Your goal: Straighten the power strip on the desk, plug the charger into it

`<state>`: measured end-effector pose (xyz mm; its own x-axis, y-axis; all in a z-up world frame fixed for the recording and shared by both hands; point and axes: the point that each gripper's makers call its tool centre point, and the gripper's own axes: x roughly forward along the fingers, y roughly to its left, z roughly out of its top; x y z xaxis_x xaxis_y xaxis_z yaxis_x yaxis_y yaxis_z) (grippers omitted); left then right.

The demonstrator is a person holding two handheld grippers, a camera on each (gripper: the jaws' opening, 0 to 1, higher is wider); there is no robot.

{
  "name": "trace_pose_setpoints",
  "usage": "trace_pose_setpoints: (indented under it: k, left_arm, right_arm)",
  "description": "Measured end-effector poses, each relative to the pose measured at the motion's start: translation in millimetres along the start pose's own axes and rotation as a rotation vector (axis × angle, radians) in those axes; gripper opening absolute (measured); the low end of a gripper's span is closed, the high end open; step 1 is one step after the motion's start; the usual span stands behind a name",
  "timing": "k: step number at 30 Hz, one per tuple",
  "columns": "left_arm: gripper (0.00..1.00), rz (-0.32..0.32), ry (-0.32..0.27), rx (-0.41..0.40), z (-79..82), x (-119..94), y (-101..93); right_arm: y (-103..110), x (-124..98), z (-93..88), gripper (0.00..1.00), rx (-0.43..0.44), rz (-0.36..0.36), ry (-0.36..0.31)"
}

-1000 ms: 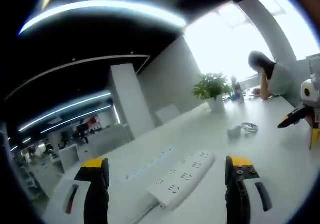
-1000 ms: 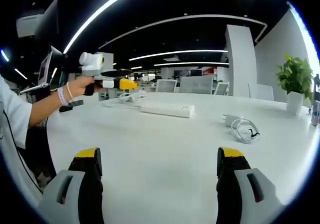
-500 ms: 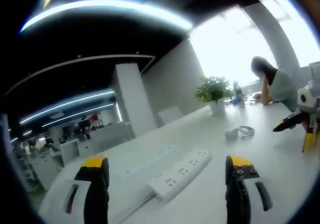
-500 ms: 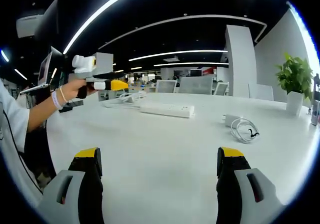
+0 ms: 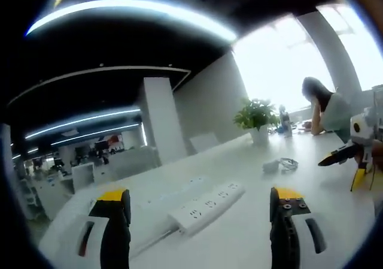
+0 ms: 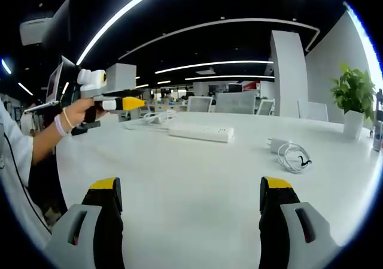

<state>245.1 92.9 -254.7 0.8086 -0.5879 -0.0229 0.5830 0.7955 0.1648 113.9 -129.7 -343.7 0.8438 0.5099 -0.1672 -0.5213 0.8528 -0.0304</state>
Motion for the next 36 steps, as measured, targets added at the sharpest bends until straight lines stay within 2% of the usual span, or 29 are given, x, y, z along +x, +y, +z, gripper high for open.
trace_pose_setpoints:
  k: [20, 36]
  left_arm:
    - [0.99, 0.063, -0.018, -0.045, -15.9, -39, -2.1]
    - [0.99, 0.120, 0.012, -0.053, -36.5, -68, -1.1]
  right_arm:
    - [0, 1, -1.8, 0.95, 0.003, 0.003, 0.002]
    - [-3, 2, -2.1, 0.95, 0.000, -0.001, 0.004]
